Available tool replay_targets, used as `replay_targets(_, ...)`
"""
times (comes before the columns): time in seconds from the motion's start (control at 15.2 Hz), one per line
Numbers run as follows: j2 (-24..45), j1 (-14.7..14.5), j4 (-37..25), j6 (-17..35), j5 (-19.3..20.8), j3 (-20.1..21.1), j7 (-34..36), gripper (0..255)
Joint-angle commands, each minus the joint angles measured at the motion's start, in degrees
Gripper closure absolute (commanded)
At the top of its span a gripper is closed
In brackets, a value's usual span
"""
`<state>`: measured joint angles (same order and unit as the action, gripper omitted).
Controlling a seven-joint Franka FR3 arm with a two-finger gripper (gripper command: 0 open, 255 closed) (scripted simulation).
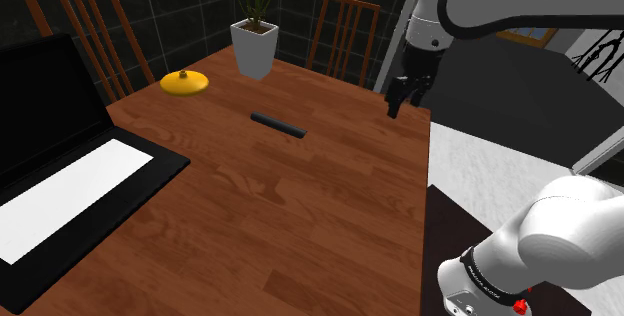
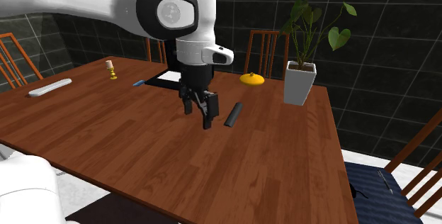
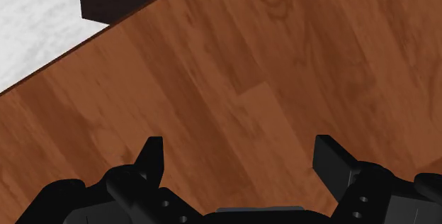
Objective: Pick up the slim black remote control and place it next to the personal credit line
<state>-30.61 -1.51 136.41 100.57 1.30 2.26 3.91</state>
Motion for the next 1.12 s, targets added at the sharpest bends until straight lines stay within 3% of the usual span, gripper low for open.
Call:
replay_targets(0.0, 3.9, -0.5, -1.1, 3.2, -0.3, -0.1, -1.5, 0)
replay_targets(0.53, 20.9, -2.5, -9.8, 12.6, -1.8, 0.1, -7.1, 0)
replay_targets(1.06, 37.6, -4.2, -22.7, 17.4, -3.2, 1.5, -12.4, 0)
